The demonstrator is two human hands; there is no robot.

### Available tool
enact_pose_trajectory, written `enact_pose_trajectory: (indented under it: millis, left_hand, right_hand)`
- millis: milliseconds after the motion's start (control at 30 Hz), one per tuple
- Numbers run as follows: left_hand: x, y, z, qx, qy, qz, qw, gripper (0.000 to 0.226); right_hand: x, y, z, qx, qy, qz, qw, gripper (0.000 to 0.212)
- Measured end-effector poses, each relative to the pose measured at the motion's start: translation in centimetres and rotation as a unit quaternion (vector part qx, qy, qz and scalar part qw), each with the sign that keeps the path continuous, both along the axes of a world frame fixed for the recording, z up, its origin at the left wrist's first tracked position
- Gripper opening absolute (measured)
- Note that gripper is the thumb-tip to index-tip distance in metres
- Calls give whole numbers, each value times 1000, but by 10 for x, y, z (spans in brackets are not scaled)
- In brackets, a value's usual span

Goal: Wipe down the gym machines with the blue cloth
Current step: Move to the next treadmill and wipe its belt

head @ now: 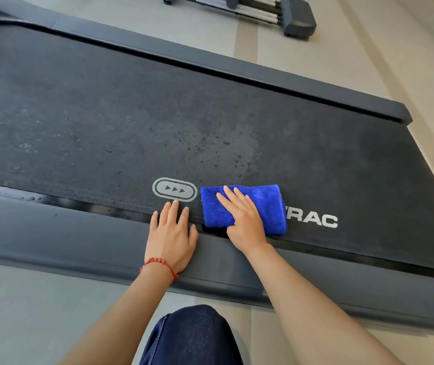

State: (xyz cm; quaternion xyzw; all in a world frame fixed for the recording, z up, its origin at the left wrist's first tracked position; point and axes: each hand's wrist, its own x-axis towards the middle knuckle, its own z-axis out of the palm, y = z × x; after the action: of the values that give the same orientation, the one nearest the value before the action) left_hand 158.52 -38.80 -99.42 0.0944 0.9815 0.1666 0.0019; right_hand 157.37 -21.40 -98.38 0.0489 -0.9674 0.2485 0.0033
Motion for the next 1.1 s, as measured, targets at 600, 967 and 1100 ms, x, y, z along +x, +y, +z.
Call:
enact_pose_trajectory:
  millis: [600, 967, 1100]
  left_hand:
    - [0, 0, -4, 2, 8, 6, 1000, 53]
    - [-1, 0, -4, -17, 3, 13, 1000, 54]
    - [-1, -1, -5, -24, -4, 14, 1000, 54]
  right_hand:
    - [-22, 14, -13, 8, 39, 31, 999, 82]
    - [-66, 22, -14, 11, 60, 33, 998, 77]
    - [-92, 23, -16, 15, 65, 18, 998, 77]
